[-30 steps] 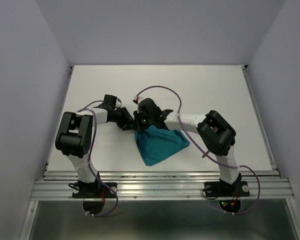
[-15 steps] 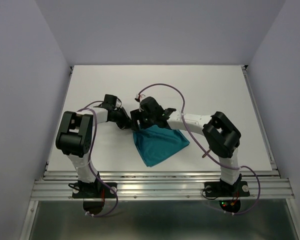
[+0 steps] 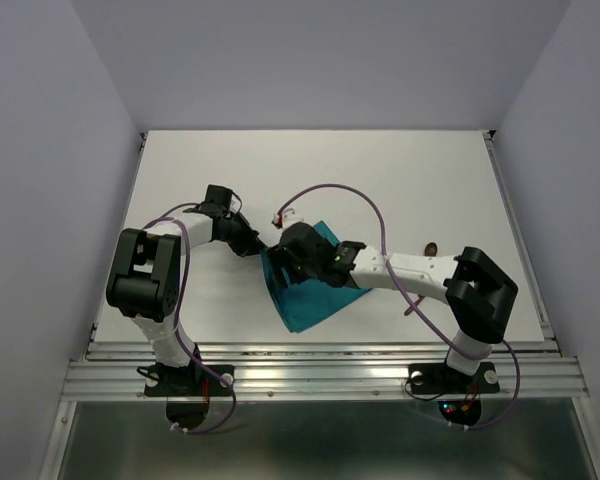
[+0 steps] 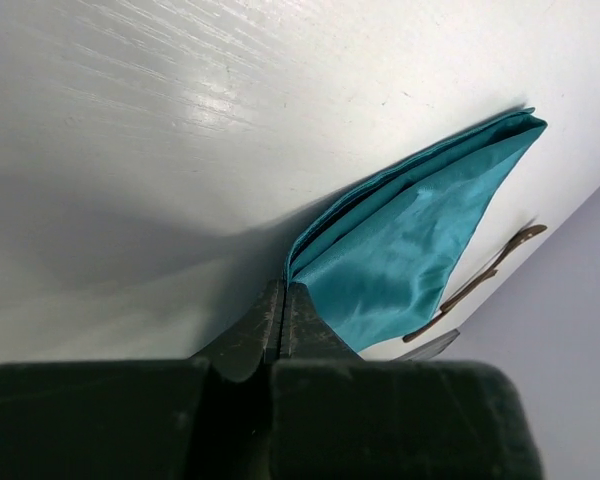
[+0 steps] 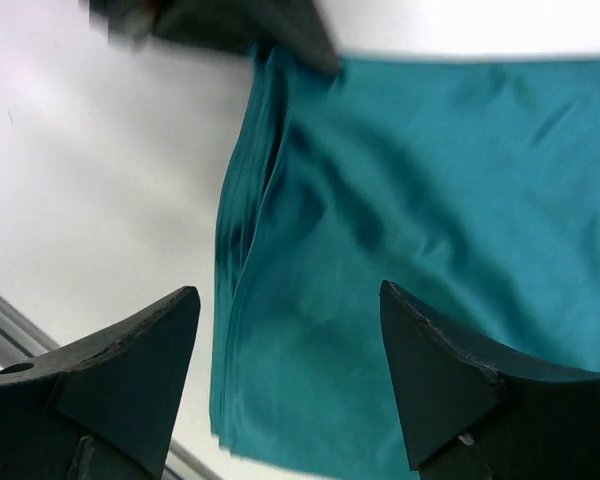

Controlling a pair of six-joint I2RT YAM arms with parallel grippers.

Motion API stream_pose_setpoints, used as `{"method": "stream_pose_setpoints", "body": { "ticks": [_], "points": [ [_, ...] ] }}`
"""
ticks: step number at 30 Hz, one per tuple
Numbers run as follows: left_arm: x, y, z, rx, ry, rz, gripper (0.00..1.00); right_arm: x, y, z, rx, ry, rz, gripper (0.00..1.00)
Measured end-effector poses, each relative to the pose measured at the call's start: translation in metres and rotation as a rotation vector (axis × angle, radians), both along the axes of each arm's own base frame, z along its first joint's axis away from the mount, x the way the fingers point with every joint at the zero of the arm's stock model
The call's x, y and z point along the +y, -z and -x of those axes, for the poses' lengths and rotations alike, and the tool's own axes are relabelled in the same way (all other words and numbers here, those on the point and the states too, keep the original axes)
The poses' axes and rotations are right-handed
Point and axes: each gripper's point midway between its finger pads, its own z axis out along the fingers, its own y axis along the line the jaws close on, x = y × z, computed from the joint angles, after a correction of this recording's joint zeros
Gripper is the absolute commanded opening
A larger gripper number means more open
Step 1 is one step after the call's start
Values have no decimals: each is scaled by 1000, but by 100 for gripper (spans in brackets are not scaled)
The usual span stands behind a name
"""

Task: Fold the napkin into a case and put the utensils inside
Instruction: Pick up the lower triangle-folded napkin from the center of the board.

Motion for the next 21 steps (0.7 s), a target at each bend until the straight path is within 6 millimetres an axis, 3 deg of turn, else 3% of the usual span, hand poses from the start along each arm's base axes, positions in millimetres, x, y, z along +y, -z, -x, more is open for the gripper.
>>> {"method": "stream_pose_setpoints", "body": {
  "ticks": [6, 9, 14, 21],
  "points": [
    [1, -2, -3, -1, -12, -9, 0, 1, 35, 74, 27, -117, 156, 74],
    [2, -1, -3, 4, -18, -15, 0, 1, 44, 97, 32, -153, 199, 71],
    [3, 0, -3, 6, -26, -22, 0, -3, 62, 107, 37, -142, 262, 63],
    [4, 1, -3, 8, -32, -27, 0, -8, 83, 109, 41, -122, 320, 61]
  ]
}}
